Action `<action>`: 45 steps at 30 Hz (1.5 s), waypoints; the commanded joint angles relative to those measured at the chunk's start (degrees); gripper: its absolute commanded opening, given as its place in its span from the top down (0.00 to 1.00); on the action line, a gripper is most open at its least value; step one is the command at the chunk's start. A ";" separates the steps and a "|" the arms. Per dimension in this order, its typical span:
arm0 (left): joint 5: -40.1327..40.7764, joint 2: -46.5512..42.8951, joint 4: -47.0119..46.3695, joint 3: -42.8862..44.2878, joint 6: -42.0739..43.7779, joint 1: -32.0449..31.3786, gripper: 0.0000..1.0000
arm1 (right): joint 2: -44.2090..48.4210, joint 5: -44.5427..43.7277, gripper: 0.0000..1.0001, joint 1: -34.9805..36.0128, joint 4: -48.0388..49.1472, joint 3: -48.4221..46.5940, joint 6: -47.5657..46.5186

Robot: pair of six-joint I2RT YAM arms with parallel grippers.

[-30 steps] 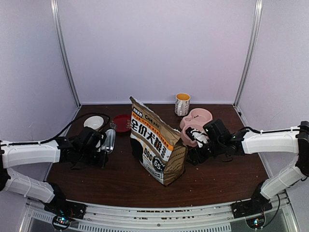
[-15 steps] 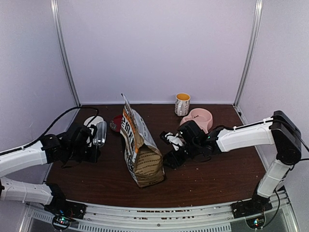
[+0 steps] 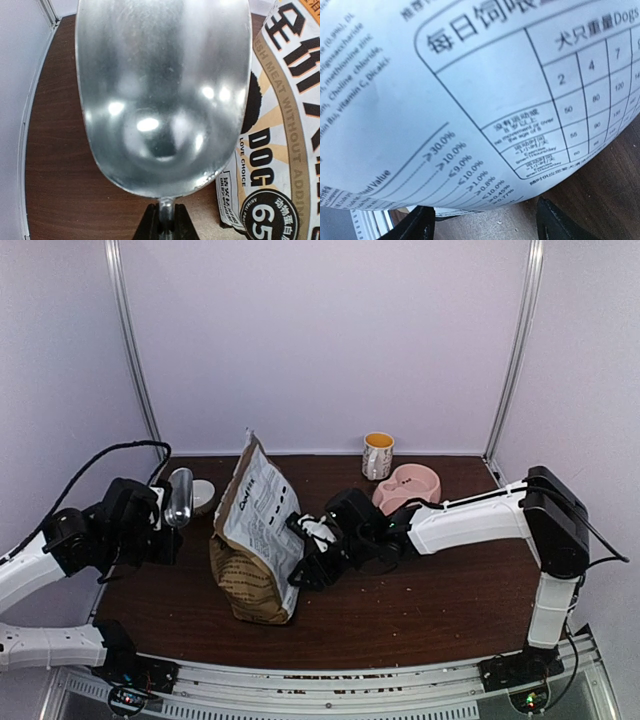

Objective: Serve the pet food
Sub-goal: Place the spatula at the center of the board.

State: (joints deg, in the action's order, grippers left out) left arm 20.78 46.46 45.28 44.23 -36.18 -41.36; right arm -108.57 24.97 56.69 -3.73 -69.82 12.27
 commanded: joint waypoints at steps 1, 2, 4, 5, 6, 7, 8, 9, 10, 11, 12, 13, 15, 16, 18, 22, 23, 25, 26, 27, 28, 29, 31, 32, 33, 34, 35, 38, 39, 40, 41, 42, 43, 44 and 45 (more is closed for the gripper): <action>0.64 -1.91 3.81 5.90 0.88 -0.30 1.00 | 2.42 -0.60 0.29 -0.01 3.37 -1.11 0.39; 0.08 -1.78 4.74 7.57 1.25 -0.36 1.00 | 3.51 -1.47 0.29 -0.03 2.89 -0.50 0.00; -0.13 -1.27 6.80 11.34 1.65 -0.75 1.00 | 6.23 -3.73 0.28 -0.17 0.95 0.29 -0.73; -0.12 -0.94 7.56 13.14 1.91 -1.21 1.00 | 7.76 -4.86 0.28 -0.27 -0.57 0.65 -0.95; -0.16 -0.81 7.97 15.09 2.04 -1.56 1.00 | 9.38 -6.09 0.27 -0.53 -1.71 1.04 -1.13; -0.39 -0.52 8.06 16.93 2.34 -2.06 1.00 | 11.06 -7.34 0.27 -0.80 -2.71 1.54 -1.19; -0.60 -0.14 8.07 18.62 2.58 -2.59 1.00 | 12.94 -8.71 0.27 -1.18 -3.65 2.04 -1.20; -0.90 0.52 8.07 20.47 2.77 -3.16 1.00 | 14.73 -10.27 0.26 -1.68 -4.57 2.71 -1.06; -1.28 1.53 8.07 22.85 3.34 -3.47 1.00 | 16.79 -12.27 0.26 -2.62 -5.47 3.39 -0.88; -1.96 2.71 8.07 24.65 4.05 -3.67 1.00 | 18.87 -13.77 0.26 -3.26 -6.37 4.04 -0.71; -2.60 4.26 8.01 26.53 4.65 -3.95 1.00 | 20.84 -15.46 0.25 -4.13 -7.22 4.52 -0.54; -3.21 5.83 7.99 28.44 5.35 -4.29 1.00 | 23.58 -17.17 0.25 -4.98 -8.13 5.13 -0.36; -3.87 9.17 7.32 32.12 7.08 -5.66 1.00 | 27.38 -20.95 0.24 -6.89 -10.19 5.90 -0.09; -4.03 10.90 6.76 33.99 7.97 -6.68 1.00 | 29.17 -22.90 0.23 -7.82 -11.36 6.04 0.10; -4.83 14.78 5.83 38.11 9.77 -8.47 1.00 | 32.14 -26.96 0.23 -9.85 -13.75 6.12 0.53; -9.34 23.68 5.17 47.19 13.16 -11.30 1.00 | 37.34 -34.85 0.22 -14.33 -18.59 6.17 2.31; -10.41 26.60 5.11 48.99 14.05 -12.34 1.00 | 38.71 -36.73 0.22 -15.26 -19.62 6.36 2.78; -12.83 30.98 4.98 52.67 15.66 -14.18 1.00 | 41.30 -41.20 0.21 -17.00 -21.38 7.08 3.92; -14.48 33.10 4.92 54.10 16.57 -15.03 1.00 | 42.57 -42.57 0.21 -17.76 -22.27 7.41 4.51; -16.07 35.43 4.91 55.59 17.23 -16.04 1.00 | 43.66 -43.75 0.21 -18.76 -23.21 7.90 5.15; -17.32 37.62 4.97 56.96 17.81 -16.71 1.00 | 44.73 -44.66 0.21 -19.72 -23.92 8.45 5.91; -18.37 39.53 4.93 58.31 18.08 -17.48 1.00 | 45.72 -45.15 0.21 -20.67 -24.56 8.83 6.60; -20.82 43.15 3.76 59.83 18.41 -18.38 1.00 | 47.53 -46.27 0.21 -22.34 -25.81 9.60 7.83; -22.29 44.88 2.91 60.32 18.38 -18.67 1.00 | 48.29 -47.46 0.21 -22.96 -26.45 9.88 8.53; -23.51 46.58 2.23 60.64 18.36 -18.86 1.00 | 49.16 -48.27 0.21 -23.47 -26.90 10.26 8.96; -24.78 48.39 1.55 61.05 18.34 -19.06 1.00 | 50.00 -49.24 0.21 -23.94 -27.51 10.51 9.52; -25.72 50.39 1.20 61.69 18.45 -19.25 1.00 | 50.82 -50.11 0.21 -24.23 -28.07 10.89 10.09; -26.06 56.12 1.11 62.56 19.52 -20.02 1.00 | 53.28 -51.27 0.20 -24.60 -28.70 12.51 11.07; -26.05 57.78 1.13 62.45 19.97 -20.25 1.00 | 54.14 -51.45 0.20 -24.67 -28.70 13.35 11.49; -25.70 59.58 1.17 62.33 20.32 -20.43 1.00 | 54.85 -51.39 0.20 -24.69 -28.63 14.45 11.98; -25.16 61.08 1.24 62.19 20.71 -20.75 1.00 | 55.52 -51.18 0.20 -24.69 -28.55 15.29 12.45; -24.31 62.50 1.13 61.79 21.48 -21.08 1.00 | 56.09 -50.66 0.20 -24.73 -28.47 15.85 12.98; -23.69 63.78 0.39 60.95 22.25 -21.50 1.00 | 56.63 -50.09 0.20 -24.72 -28.26 16.65 13.46; -23.13 64.94 -0.10 60.41 23.07 -21.89 1.00 | 56.99 -49.34 0.20 -24.72 -27.96 17.48 13.94; -23.05 66.22 -0.32 59.86 23.84 -22.20 1.00 | 57.48 -48.58 0.20 -24.71 -27.43 18.28 14.51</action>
State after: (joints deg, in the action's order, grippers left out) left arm -2.98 109.67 48.60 105.08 -16.27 -62.06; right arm -52.73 -23.70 32.32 -31.00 -54.24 23.79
